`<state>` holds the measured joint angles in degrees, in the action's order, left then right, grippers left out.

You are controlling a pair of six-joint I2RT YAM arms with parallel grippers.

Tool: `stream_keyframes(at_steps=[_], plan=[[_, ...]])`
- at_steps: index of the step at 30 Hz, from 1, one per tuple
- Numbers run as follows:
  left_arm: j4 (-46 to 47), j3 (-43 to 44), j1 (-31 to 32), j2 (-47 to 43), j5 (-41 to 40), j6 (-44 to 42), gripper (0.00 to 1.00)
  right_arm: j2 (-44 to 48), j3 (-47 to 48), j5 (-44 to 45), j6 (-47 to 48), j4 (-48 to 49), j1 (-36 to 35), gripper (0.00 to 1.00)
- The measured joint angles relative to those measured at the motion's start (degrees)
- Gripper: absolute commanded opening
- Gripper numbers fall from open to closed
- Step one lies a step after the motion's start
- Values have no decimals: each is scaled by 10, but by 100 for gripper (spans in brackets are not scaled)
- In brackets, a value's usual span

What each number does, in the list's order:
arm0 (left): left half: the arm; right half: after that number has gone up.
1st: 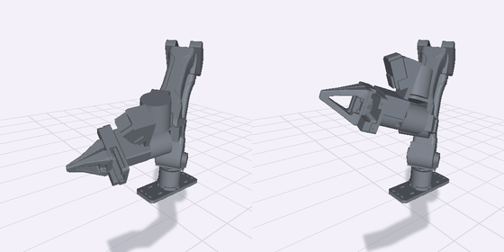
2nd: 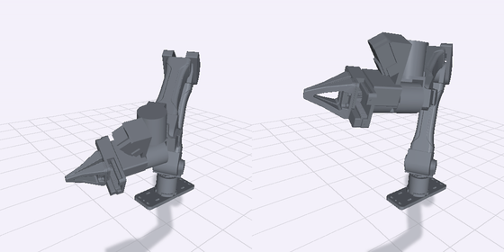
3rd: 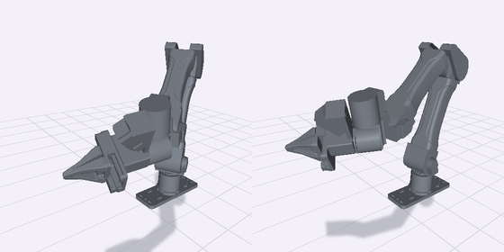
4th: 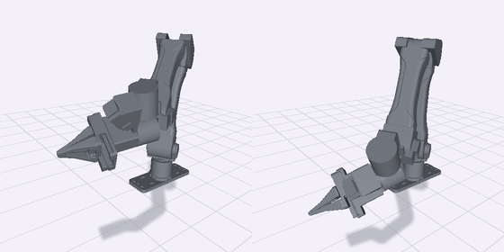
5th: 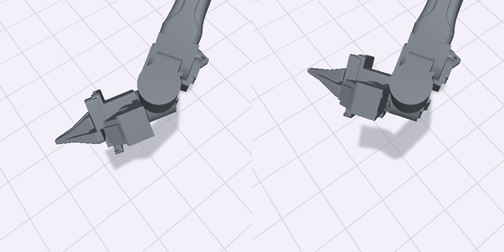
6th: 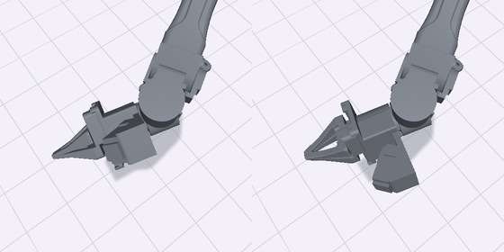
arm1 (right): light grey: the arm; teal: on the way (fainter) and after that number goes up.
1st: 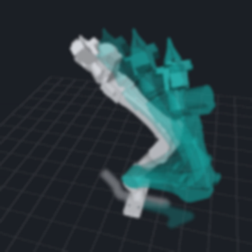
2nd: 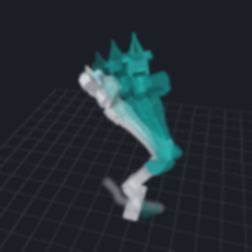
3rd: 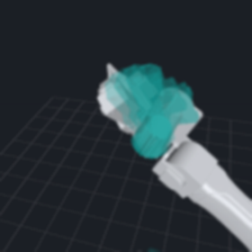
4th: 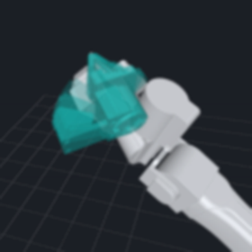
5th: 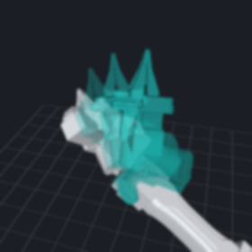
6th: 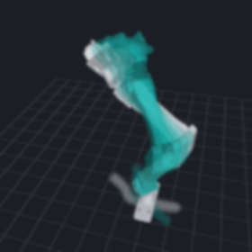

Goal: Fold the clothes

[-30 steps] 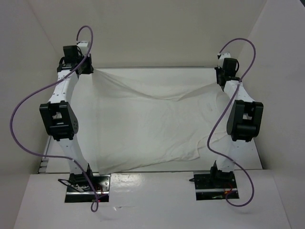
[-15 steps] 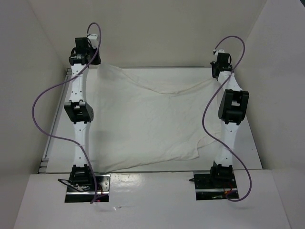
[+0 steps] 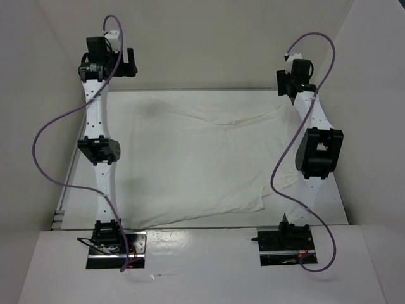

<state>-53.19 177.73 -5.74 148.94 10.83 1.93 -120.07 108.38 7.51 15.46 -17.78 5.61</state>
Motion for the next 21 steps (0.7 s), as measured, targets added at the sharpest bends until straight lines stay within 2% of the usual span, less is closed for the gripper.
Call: stream_keyframes(at_steps=[5, 9, 10, 13, 14, 17, 21], plan=[[-61, -31, -34, -118, 52, -7, 100, 162, -144, -7, 107, 31, -122, 72], [-121, -104, -79, -204, 115, -40, 100, 184, -191, -62, 155, 28, -196, 72], [-122, -165, -92, -233, 132, -52, 100, 178, -196, -73, 161, 23, -201, 72], [-92, -431, -120, -330, 156, -78, 100, 144, -196, -95, 171, 7, -197, 72], [-42, -564, -124, -372, 144, -81, 100, 130, -196, -101, 172, 1, -194, 72], [14, -817, -116, -452, 96, -87, 100, 99, -196, -114, 176, -19, -192, 71], [48, -984, -90, -572, 67, -94, 100, 81, -196, -123, 181, -35, -201, 70]])
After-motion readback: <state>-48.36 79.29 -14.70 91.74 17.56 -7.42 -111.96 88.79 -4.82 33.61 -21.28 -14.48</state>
